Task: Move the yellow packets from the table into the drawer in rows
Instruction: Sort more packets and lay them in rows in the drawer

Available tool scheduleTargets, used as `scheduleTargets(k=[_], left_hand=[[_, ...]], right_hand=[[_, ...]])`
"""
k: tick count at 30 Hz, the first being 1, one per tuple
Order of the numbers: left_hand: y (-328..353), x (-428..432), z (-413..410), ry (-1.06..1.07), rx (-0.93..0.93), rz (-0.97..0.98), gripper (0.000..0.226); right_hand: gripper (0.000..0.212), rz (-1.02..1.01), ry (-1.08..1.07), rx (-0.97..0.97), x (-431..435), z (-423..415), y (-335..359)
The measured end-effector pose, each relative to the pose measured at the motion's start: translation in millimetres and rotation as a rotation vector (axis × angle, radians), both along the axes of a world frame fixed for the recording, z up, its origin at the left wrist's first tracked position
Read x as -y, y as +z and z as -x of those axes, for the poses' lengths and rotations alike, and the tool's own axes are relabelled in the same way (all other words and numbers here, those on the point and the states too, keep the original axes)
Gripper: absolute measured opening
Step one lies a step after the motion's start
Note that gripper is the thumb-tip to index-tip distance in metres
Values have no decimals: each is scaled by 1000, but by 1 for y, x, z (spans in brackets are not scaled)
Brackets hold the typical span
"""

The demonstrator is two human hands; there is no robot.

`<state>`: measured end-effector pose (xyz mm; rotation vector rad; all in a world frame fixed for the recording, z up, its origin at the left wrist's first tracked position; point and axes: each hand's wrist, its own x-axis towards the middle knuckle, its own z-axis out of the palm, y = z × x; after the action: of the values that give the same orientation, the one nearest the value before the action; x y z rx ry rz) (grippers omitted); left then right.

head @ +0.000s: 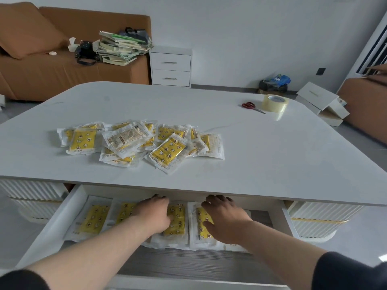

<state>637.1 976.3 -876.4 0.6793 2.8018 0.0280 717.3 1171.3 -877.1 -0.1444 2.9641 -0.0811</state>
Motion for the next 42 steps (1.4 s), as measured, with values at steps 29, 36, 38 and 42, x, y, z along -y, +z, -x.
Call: scheduleTargets(k=[29, 36, 38, 42], left_hand=[[-20, 16, -1, -430, 63, 89, 87], [-29, 16, 6, -401, 5, -28, 50], [-31, 15, 8, -402, 4, -24, 47], [-31, 13, 8, -388, 6, -15, 47]], right_hand=[[84, 79, 69, -12, -17, -8, -28], [49, 192, -54, -41, -17, -4, -34], [45, 191, -63, -33, -16, -3, -36], [45, 187, -76, -25, -15, -1, -37]])
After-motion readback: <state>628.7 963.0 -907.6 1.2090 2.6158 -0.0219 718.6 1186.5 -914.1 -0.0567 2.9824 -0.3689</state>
